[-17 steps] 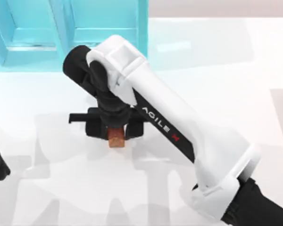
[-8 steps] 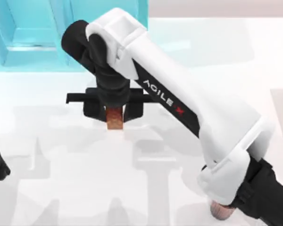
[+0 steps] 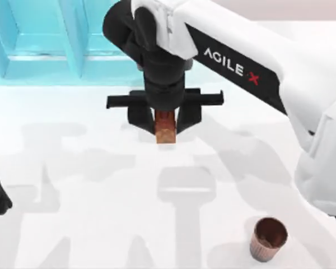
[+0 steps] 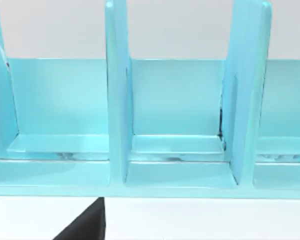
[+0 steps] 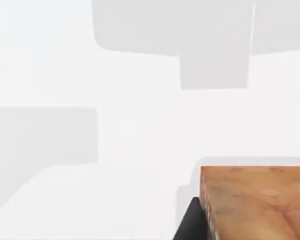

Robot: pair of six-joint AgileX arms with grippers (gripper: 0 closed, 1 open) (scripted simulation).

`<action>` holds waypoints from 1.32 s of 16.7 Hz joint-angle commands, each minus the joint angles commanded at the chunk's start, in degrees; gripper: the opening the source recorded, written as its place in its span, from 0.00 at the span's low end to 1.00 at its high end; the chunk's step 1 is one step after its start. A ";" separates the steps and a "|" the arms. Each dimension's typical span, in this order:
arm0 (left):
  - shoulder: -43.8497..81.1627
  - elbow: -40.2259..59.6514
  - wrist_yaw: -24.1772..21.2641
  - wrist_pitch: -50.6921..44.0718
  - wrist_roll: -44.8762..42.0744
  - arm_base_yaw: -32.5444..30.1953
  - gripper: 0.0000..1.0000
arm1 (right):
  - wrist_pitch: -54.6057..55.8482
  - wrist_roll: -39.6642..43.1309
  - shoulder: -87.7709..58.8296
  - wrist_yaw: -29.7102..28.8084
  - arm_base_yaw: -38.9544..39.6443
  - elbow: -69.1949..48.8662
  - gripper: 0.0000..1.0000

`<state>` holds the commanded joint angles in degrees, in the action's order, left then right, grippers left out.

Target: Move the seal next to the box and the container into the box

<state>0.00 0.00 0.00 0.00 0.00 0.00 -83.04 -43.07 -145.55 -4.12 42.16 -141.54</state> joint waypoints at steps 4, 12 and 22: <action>0.00 0.00 0.00 0.00 0.00 0.00 1.00 | 6.68 1.85 12.10 0.38 -1.67 18.70 0.00; 0.00 0.00 0.00 0.00 0.00 0.00 1.00 | 11.28 3.03 20.26 0.66 -2.74 28.86 0.00; 0.00 0.00 0.00 0.00 0.00 0.00 1.00 | 12.09 9.17 36.95 1.17 -8.63 45.72 0.00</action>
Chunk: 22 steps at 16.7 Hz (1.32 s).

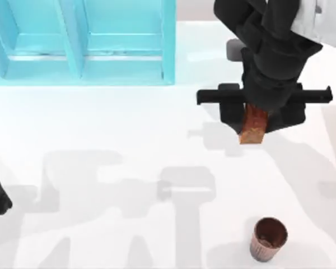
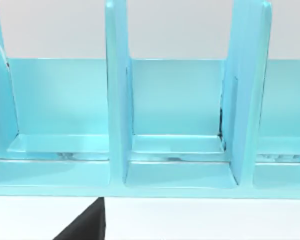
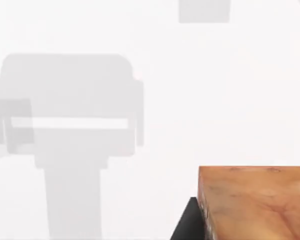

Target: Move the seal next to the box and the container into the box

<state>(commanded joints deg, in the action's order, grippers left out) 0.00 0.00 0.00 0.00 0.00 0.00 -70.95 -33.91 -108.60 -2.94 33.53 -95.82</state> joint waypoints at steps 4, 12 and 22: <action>0.00 0.00 0.00 0.00 0.00 0.00 1.00 | 0.41 6.18 18.83 0.64 -5.99 19.96 0.00; 0.00 0.00 0.00 0.00 0.00 0.00 1.00 | 1.55 14.87 41.34 1.76 -14.14 42.54 0.00; 0.00 0.00 0.00 0.00 0.00 0.00 1.00 | 7.33 14.84 40.01 1.74 -14.06 47.23 0.00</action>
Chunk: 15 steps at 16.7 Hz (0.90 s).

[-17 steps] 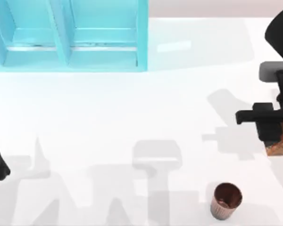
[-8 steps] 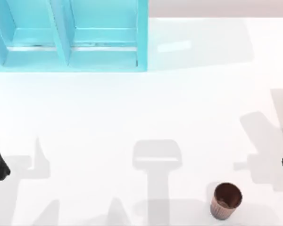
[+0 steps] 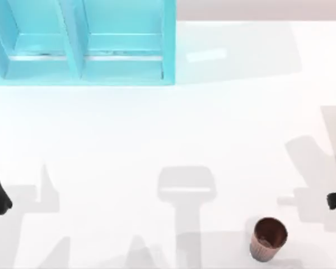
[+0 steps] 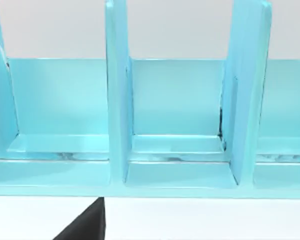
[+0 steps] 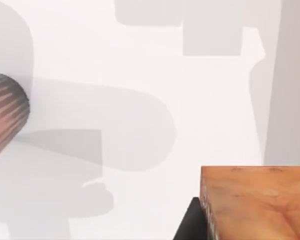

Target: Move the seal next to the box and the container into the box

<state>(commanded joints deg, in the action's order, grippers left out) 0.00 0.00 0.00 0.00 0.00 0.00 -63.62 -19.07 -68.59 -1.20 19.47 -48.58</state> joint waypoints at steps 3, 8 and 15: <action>0.00 0.00 0.00 0.00 0.00 0.00 1.00 | 3.62 0.01 -0.70 -0.06 -0.03 2.68 0.00; 0.00 0.00 0.00 0.00 0.00 0.00 1.00 | 10.11 -0.02 -2.14 0.07 -0.07 7.55 0.00; 0.00 0.00 0.00 0.00 0.00 0.00 1.00 | 10.53 -0.03 -2.31 0.03 -0.07 7.96 0.23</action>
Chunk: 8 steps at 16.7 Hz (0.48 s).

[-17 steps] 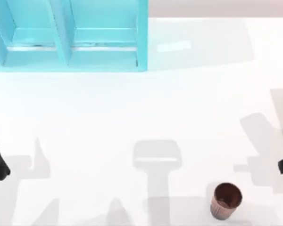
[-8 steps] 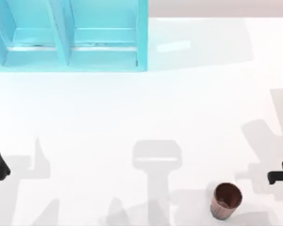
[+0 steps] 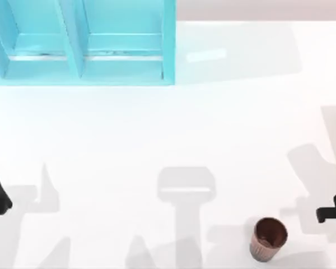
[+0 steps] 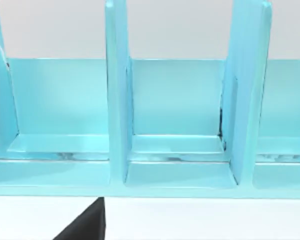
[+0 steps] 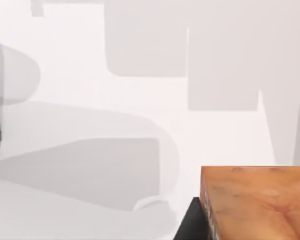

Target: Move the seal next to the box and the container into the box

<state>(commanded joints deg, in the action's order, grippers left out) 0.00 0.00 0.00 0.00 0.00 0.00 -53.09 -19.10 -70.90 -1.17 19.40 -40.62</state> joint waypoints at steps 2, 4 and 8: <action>0.00 0.00 0.00 0.00 0.00 0.00 1.00 | 0.00 0.00 0.00 0.00 0.00 0.00 0.38; 0.00 0.00 0.00 0.00 0.00 0.00 1.00 | 0.00 0.00 0.00 0.00 0.00 0.00 0.53; 0.00 0.00 0.00 0.00 0.00 0.00 1.00 | 0.00 0.00 0.00 0.00 0.00 0.00 0.83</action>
<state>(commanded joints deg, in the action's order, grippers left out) 0.00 0.00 0.00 0.00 0.00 0.00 -53.09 -19.10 -70.90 -1.17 19.40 -40.62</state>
